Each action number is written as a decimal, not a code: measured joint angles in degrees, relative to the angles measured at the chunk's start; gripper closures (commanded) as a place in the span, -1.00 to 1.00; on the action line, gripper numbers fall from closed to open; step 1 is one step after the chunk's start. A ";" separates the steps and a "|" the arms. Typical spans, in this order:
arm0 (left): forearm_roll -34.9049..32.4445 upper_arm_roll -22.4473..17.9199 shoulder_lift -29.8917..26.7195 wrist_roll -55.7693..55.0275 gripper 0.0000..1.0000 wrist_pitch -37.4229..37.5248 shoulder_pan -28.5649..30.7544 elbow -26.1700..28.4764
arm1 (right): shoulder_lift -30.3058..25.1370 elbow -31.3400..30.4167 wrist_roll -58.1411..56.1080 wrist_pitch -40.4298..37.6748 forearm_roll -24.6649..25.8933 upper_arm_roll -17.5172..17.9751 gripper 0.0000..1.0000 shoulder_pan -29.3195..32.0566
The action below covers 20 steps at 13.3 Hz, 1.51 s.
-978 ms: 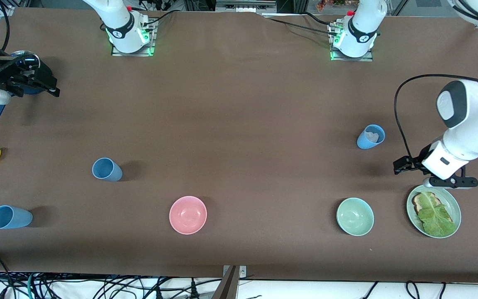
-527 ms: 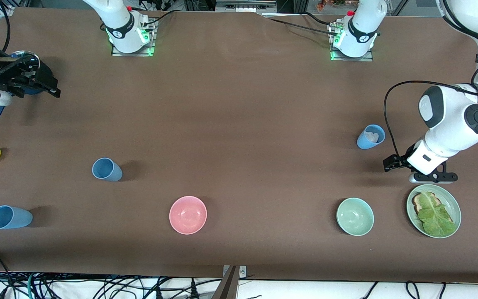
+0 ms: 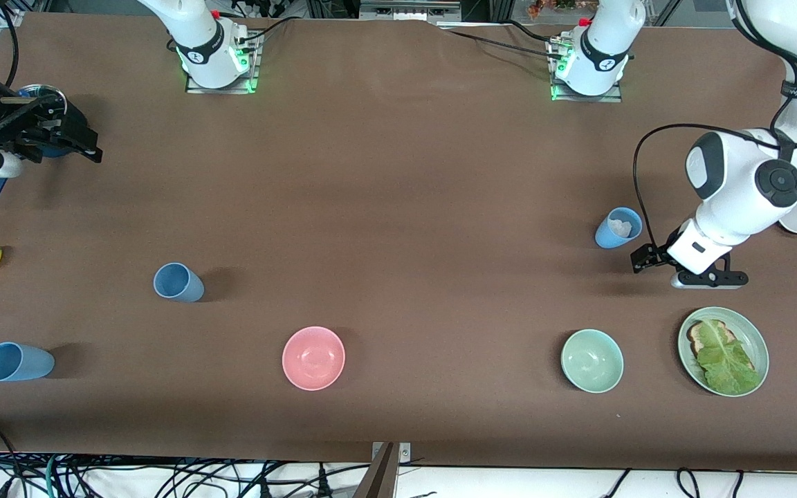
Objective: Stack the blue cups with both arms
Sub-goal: 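Reach the left gripper toward the blue cup beside the green bowl, then lower the left gripper around the blue cup and close it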
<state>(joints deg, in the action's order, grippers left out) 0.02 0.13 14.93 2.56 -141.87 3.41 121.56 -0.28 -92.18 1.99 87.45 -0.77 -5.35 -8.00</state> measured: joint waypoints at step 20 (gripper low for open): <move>-0.07 0.03 -9.38 4.55 -1.00 -5.51 1.57 17.44 | 0.52 -0.30 0.00 -0.15 0.00 0.02 -1.00 -0.09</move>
<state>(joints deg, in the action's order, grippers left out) -0.05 0.15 5.55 7.12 -147.37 4.97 138.99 0.23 -92.48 1.99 87.30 -0.77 -5.33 -8.10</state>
